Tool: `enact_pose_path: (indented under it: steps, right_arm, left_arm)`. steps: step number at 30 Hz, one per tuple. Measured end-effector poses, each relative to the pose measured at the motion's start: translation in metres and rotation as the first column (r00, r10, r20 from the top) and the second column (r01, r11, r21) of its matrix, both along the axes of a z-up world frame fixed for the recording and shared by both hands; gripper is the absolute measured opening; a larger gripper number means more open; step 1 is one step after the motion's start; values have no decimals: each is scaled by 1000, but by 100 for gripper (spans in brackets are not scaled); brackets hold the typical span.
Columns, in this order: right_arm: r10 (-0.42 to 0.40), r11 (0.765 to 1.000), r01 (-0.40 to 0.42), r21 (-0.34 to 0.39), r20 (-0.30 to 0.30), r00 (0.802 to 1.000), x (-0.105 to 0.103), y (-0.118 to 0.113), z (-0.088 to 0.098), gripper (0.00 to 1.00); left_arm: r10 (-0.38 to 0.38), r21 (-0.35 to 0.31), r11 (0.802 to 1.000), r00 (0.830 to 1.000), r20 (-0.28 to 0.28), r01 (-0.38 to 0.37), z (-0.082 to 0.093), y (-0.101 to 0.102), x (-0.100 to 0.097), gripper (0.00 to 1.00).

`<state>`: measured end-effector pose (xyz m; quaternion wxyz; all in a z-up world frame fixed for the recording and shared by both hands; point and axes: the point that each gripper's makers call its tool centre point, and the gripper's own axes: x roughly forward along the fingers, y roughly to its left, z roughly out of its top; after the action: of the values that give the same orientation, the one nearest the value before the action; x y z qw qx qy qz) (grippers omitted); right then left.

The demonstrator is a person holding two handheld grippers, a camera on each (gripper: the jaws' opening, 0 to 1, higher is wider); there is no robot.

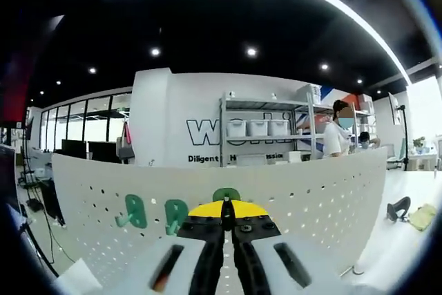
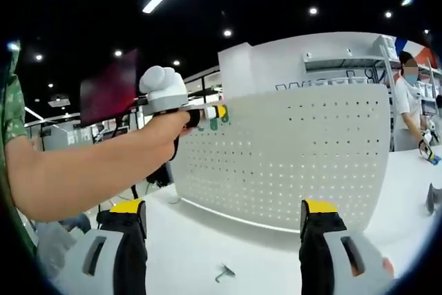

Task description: Insert the hook assembly into the mounting plate slot until the hook locks in place.

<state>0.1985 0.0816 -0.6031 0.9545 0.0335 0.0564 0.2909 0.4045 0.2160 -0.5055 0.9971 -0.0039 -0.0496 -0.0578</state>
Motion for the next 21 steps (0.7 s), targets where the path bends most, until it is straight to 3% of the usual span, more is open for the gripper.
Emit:
enact_pose_path:
  steps: [5,6,21]
  right_arm:
    - [1,1000,-1,2,-6,1000,2,-3,-3,94]
    - [1,1000,-1,2,-7,1000,2,-4,-3,94]
    - [11,1000,-11,6,-25,1000,5,-5,-10,92]
  left_arm:
    - [7,12,1000,1000,0,-7,0,0,4,2]
    - [15,45,999,1000,7,-15,1,0,4,2]
    - [24,70,997,1000,6,-25,-1,-1,9,2]
